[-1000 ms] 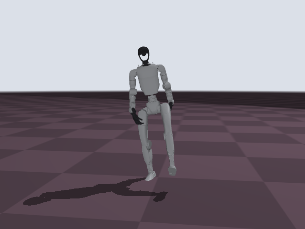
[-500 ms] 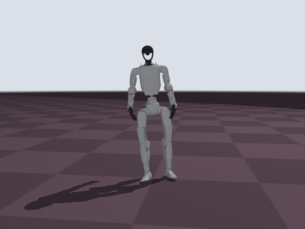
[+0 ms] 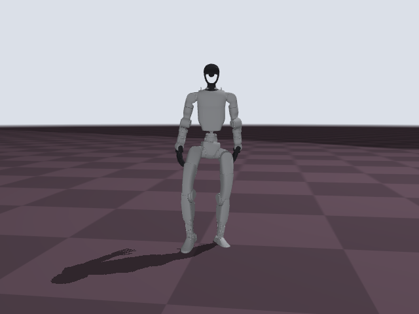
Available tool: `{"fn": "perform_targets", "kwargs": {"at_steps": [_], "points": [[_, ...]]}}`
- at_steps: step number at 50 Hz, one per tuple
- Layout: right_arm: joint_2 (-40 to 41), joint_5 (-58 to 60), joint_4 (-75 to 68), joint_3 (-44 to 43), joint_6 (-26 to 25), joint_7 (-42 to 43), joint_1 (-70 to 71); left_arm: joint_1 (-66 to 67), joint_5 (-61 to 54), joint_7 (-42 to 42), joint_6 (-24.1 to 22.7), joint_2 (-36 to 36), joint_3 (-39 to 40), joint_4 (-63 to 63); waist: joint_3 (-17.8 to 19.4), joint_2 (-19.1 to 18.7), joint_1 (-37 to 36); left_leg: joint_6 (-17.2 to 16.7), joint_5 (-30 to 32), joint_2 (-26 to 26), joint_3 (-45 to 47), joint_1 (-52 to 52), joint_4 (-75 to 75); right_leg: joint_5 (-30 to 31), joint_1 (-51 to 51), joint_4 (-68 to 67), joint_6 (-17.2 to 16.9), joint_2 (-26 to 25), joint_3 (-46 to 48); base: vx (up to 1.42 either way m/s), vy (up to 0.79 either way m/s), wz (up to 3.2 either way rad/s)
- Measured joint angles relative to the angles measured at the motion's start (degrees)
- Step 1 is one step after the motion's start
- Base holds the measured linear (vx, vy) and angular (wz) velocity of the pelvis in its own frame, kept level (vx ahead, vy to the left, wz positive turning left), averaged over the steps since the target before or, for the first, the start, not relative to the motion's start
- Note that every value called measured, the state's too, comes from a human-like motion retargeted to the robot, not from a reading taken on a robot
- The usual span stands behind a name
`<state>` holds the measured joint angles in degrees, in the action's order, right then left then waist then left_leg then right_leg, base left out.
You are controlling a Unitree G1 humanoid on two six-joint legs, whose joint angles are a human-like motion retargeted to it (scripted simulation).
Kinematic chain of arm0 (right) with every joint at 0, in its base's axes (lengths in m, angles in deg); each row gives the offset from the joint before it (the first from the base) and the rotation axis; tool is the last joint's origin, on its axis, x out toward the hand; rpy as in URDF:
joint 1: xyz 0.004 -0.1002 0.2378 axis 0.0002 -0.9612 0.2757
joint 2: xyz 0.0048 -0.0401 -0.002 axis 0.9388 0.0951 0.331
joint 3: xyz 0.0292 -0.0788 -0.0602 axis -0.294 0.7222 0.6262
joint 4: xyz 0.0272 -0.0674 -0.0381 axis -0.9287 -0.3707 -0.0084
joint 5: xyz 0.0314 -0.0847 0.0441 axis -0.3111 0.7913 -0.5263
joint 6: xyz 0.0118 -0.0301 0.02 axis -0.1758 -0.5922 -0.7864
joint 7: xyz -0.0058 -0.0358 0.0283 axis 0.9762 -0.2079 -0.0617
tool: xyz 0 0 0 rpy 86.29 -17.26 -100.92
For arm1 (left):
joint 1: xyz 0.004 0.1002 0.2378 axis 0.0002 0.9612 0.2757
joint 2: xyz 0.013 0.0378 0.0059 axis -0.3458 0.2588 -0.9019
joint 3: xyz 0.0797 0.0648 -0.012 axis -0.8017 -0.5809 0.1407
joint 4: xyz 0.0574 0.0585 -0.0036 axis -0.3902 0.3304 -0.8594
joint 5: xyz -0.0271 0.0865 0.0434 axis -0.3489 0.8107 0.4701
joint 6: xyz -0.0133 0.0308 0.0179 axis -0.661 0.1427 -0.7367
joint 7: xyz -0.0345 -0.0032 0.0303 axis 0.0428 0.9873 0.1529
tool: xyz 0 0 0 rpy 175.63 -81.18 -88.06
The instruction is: In place motions
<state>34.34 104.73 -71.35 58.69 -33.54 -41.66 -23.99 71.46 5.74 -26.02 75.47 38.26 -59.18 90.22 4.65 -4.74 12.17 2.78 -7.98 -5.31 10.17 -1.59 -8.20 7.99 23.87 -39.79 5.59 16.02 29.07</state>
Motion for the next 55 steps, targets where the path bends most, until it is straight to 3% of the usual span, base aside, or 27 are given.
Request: {"fn": "perform_targets", "kwargs": {"at_steps": [4, 9, 13, 17, 22, 27, 31, 35, 37, 40, 44, 49, 55], "points": [[-0.24, -0.33, -5.75, -3.06, -4.51, -5.30, -3.64, -1.38, 0.94, 1.90, -1.02, -0.78, -3.95, -0.38, 1.59, 0.01, 4.87, 0.17, 0.69, -0.26, -3.23, -0.08, 0.66, 0.12, 7.33, 16.57, -2.97, 0.88, -1.03, -0.03, 0.01, 1.02], [0.60, -9.30, -6.58, -5.03, -7.83, -1.66, -7.36, -3.71, 3.95, 4.51, -0.15, -1.24, -5.48, -2.22, 5.44, -0.27, 9.72, -0.71, 1.71, -2.03, -5.24, -1.31, 2.02, -0.82, 14.73, 33.83, -6.29, -0.15, -5.78, -0.08, 0.01, 0.53], [1.28, -15.51, -6.58, -6.62, -8.00, -2.07, -7.63, -4.54, 3.94, 5.84, -0.23, -0.48, -6.72, -4.69, 6.48, -0.68, 10.37, -0.65, 1.94, -3.31, -4.43, -1.04, 2.10, -1.09, 17.71, 35.11, -6.73, -0.10, -7.14, -0.01, 0.00, 0.02], [1.43, -17.05, -6.58, -6.70, -5.50, -3.54, -5.36, -5.33, 3.96, 7.67, -1.09, 0.66, -7.69, -6.75, 6.68, 0.39, 9.44, -0.19, 1.68, -2.46, -3.96, -1.38, 1.34, -0.03, 13.74, 30.36, -5.94, 1.21, -3.45, -0.03, 0.04, -0.09], [1.05, -15.20, -4.47, -4.25, -2.65, -0.54, -1.96, -4.57, 6.26, 9.51, -2.00, 1.87, -7.45, -8.20, 3.56, 1.53, 6.09, -0.55, 1.20, -0.63, -2.21, -1.87, 1.67, 1.95, 4.32, 25.78, -6.23, -0.54, -3.76, 0.09, 0.01, -0.35], [0.93, -14.78, 0.33, -0.92, -0.37, 8.99, 0.77, -2.42, 7.58, 8.73, -1.72, 1.87, -6.72, -6.14, -2.63, 2.62, 0.13, -0.85, 0.80, 1.72, 0.11, -0.43, 2.84, 4.02, -5.09, 21.60, -6.89, -3.13, -4.48, 0.11, -0.05, -0.59], [0.62, -12.67, 4.96, 1.97, 0.71, 9.21, 3.26, -0.13, 6.98, 6.33, -0.38, 1.05, -4.53, -2.56, -6.94, 3.76, -6.86, -0.93, -0.06, 3.11, 3.63, 0.41, 3.39, 5.54, -13.47, 20.90, -8.08, -5.57, -4.24, 0.09, -0.11, -1.14], [0.92, -9.90, 9.63, 4.46, 1.79, 5.25, 5.91, 2.98, 4.73, 4.18, 1.66, 0.50, -1.42, 0.00, -9.57, 4.68, -10.99, -0.82, -1.07, 4.15, 6.38, 0.67, 3.30, -7.31, -21.96, 27.54, -10.24, -7.06, 0.72, 0.05, -0.11, -0.87], [1.46, -8.61, 12.03, 5.85, 2.27, 2.14, 6.92, 4.90, 3.18, 3.32, 2.75, 0.60, 0.17, 0.00, -9.84, 5.75, -11.92, -1.11, -1.61, 5.09, 7.49, -0.60, 3.65, -7.60, -23.92, 33.75, -8.89, -8.19, 0.57, 0.11, -0.15, -0.70], [2.26, -6.37, 15.05, 7.55, 3.30, -2.15, 8.21, 6.88, 0.55, 2.24, 3.41, 1.19, 1.65, 0.00, -10.44, 6.16, -13.48, -1.72, -2.07, 5.22, 9.10, -1.55, 4.35, -5.05, -24.74, 38.87, -8.85, -9.30, -1.52, 0.04, -0.18, -0.65], [2.98, -2.20, 17.66, 9.92, 4.92, -4.51, 9.63, 7.20, -0.15, 2.48, 1.88, 2.50, 4.18, 0.00, -12.33, 4.99, -12.86, -3.28, -1.73, 3.93, 10.45, 0.41, 5.55, -5.74, -19.43, 36.11, -8.05, -9.50, -3.63, -0.08, -0.13, -0.45], [2.89, 1.91, 18.54, 11.44, 5.96, -4.00, 8.26, 4.56, 0.67, 4.21, 0.12, 2.58, 2.48, 0.00, -11.28, 2.52, -8.39, -5.01, -1.19, 1.51, 11.38, 1.56, 6.33, -7.04, -18.07, 34.60, -7.21, -11.24, -2.56, -0.09, -0.23, 0.10], [1.98, -2.95, 4.73, 5.40, 1.36, -2.09, 4.51, 0.33, 7.50, 6.97, -0.64, 1.88, -3.52, -3.57, -12.39, 1.14, -6.95, -7.45, -0.46, -0.01, 9.61, 3.75, 6.82, -7.02, -17.45, 35.56, -6.44, -12.39, -0.07, -0.05, -0.14, 0.34]]}}
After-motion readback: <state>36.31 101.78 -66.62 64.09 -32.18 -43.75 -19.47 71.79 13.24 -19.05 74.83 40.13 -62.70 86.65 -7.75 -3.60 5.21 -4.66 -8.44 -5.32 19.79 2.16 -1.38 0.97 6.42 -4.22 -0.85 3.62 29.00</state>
